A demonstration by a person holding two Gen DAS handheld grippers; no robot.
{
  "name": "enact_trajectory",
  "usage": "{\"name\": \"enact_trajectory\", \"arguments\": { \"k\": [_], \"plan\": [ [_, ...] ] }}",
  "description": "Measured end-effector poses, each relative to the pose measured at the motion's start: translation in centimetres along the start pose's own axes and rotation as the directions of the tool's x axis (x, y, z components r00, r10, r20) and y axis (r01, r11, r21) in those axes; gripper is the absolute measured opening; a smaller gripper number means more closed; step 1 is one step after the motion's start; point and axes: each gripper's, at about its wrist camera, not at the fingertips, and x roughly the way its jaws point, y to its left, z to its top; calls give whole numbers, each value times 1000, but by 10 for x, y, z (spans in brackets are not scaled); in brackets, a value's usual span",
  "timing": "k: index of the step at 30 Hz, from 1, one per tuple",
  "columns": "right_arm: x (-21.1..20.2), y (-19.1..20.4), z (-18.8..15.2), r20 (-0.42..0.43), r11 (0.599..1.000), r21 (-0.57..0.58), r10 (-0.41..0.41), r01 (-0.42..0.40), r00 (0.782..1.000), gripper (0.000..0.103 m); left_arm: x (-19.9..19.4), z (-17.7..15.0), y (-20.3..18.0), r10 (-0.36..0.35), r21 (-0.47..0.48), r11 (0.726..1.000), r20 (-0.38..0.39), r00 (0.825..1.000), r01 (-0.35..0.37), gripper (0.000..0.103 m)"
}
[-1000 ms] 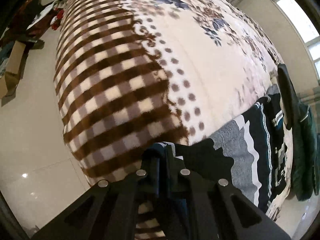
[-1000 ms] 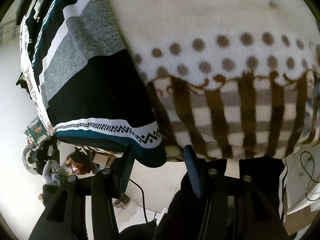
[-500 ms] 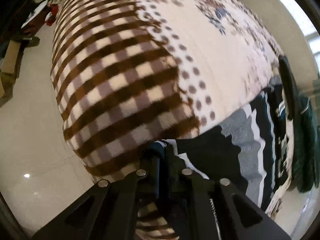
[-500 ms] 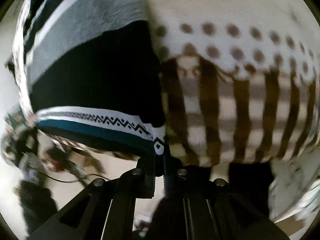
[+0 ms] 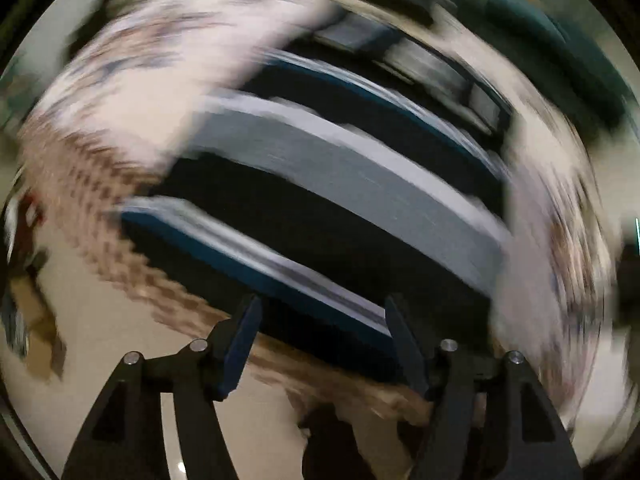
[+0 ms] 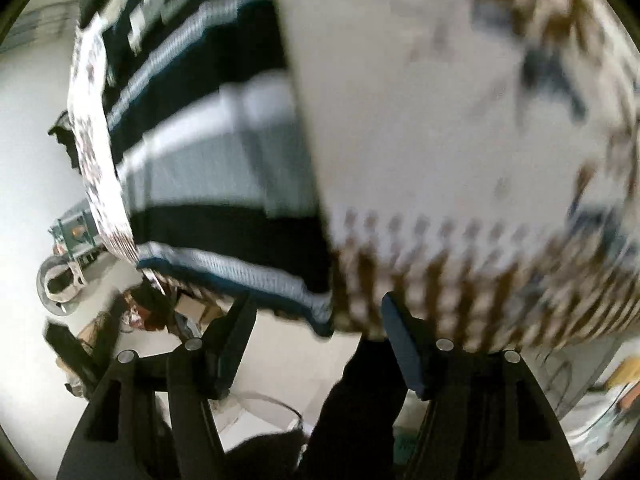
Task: Fold small clothes
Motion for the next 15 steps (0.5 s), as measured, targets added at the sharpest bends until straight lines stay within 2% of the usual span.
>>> {"name": "enact_trajectory", "arguments": {
  "k": [3,5,8,10,11,12,13,14,15],
  "plan": [
    [-39,-15,60,34,1000,-16,-9,9,999,67,43,-24,-88,-36,140,989,-121,992,53,62],
    [-67,-29,109,71,1000,-15,-2,3,998,67,74,-37,-130,-52,180,980,-193,980,88,62],
    [-94,-39,182,136,1000,-15,20,-18,991,67,115,-49,-168,-7,217,974,-250,968,63,62],
    [-109,-44,227,171,999,-5,54,-54,984,67,134,-50,-177,16,210,977,-259,966,40,62],
    [-115,-46,255,184,996,-2,84,-85,979,67,137,-49,-179,23,210,977,-254,967,32,57],
    [-118,-46,281,200,993,5,115,-118,973,67,139,-49,-180,21,204,978,-240,971,30,47],
    [-119,-45,304,209,988,10,146,-151,967,67,138,-47,-181,27,201,979,-217,976,18,17],
    [-119,-43,336,220,981,19,186,-195,958,67,139,-45,-182,46,205,979,-207,977,-3,4],
    [-116,-41,355,225,973,26,218,-229,950,67,138,-44,-181,50,207,978,-202,978,-7,4]
  ]
}}
